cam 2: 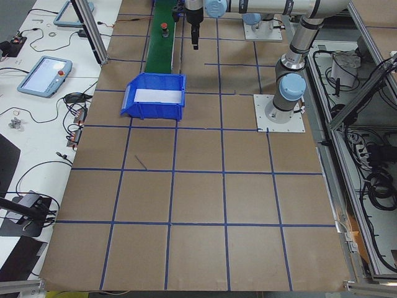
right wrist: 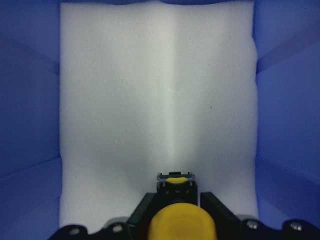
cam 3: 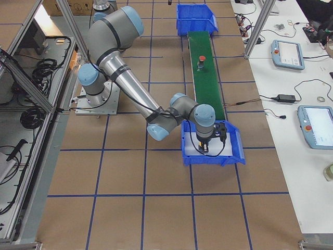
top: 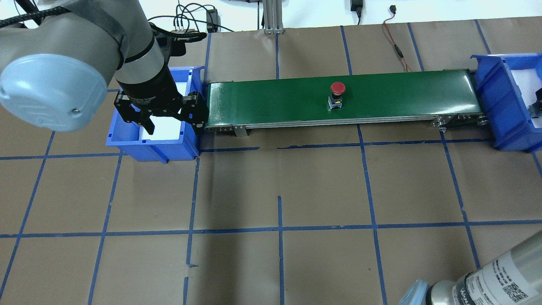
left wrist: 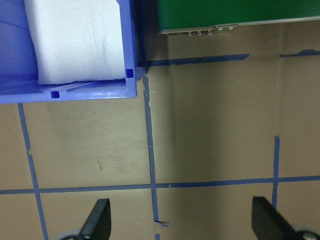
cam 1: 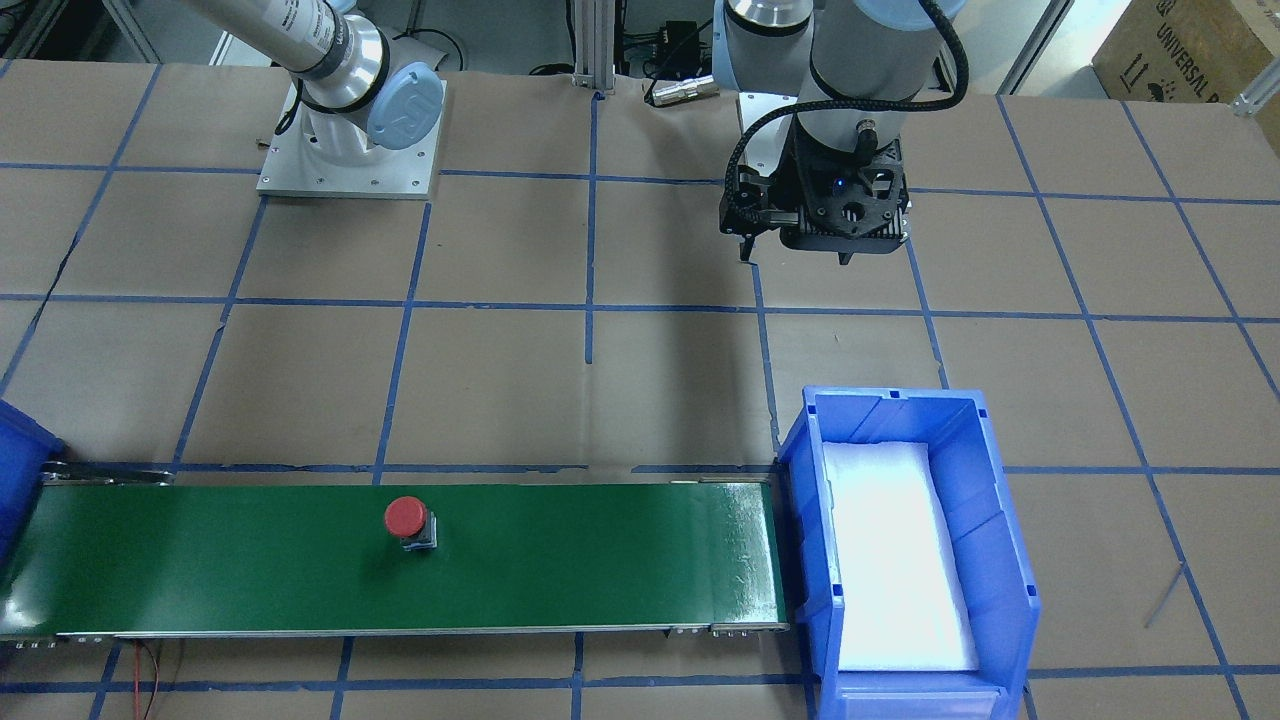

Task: Transport two buttons from left to right
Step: 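Release the yellow button in the bin and raise the right gripper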

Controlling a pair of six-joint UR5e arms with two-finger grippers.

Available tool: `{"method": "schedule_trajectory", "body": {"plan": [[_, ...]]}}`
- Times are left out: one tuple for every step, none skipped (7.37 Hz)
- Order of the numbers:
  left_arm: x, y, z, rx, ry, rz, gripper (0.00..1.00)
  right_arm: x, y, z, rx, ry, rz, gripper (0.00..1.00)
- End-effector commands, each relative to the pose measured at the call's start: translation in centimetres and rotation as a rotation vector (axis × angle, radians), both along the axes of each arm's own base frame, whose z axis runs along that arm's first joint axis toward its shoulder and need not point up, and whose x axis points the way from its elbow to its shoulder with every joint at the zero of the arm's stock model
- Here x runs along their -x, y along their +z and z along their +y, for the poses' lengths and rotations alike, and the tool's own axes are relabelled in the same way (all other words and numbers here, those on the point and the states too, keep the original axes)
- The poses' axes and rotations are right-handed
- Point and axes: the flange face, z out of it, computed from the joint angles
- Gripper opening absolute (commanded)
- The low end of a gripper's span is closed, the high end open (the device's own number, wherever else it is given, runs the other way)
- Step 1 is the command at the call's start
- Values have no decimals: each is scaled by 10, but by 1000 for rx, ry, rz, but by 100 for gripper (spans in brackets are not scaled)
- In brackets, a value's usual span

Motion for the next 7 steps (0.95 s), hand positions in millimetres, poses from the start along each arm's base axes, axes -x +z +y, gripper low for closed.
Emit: {"method": "schedule_trajectory", "body": {"plan": [[0, 0, 0, 0, 0, 0, 100, -1, 0, 1, -2, 5, 1, 73], [0, 0, 0, -1, 2, 1, 100, -1, 3, 2, -3, 9, 9, 90], [0, 0, 0, -1, 2, 3, 100, -1, 12, 3, 7, 7, 18, 98], [0, 1, 0, 1, 2, 1, 100, -4, 36, 7, 24, 2, 45, 98], [0, 1, 0, 1, 2, 1, 100, -14, 74, 17, 25, 1, 78, 99], [1, 1, 0, 0, 2, 6, 100, -31, 116, 30, 15, 4, 93, 100], [0, 1, 0, 2, 2, 5, 100, -47, 145, 49, -31, 4, 82, 100]]}}
